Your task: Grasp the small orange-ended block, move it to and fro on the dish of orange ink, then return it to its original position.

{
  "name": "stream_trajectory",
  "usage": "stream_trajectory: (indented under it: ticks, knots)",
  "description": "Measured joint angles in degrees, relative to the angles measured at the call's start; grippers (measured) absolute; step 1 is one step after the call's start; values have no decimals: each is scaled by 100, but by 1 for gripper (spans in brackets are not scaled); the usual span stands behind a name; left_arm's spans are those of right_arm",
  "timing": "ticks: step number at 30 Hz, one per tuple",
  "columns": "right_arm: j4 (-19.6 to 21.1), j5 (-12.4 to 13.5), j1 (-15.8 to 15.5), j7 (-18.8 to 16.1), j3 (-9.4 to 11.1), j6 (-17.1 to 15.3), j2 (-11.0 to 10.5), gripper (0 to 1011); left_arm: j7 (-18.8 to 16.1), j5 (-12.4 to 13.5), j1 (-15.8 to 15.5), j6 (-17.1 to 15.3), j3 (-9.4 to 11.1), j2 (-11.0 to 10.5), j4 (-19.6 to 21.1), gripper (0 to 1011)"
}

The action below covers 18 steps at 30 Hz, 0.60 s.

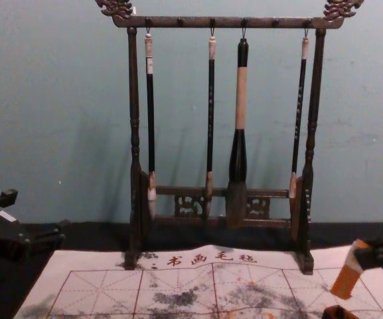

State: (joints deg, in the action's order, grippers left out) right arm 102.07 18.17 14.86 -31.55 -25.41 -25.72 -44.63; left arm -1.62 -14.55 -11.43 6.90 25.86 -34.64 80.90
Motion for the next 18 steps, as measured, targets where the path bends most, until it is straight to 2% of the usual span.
stream_trajectory:
  ticks: [11, 18]
  knots:
    - [25, 64, -148, 13, 85, -11, -97, 84, 0, 0, 0, 0, 0, 0, 0, 1001]
    - [-39, 84, -169, -6, 68, -16, -96, 84, 0, 0, 0, 0, 0, 0, 0, 1001]
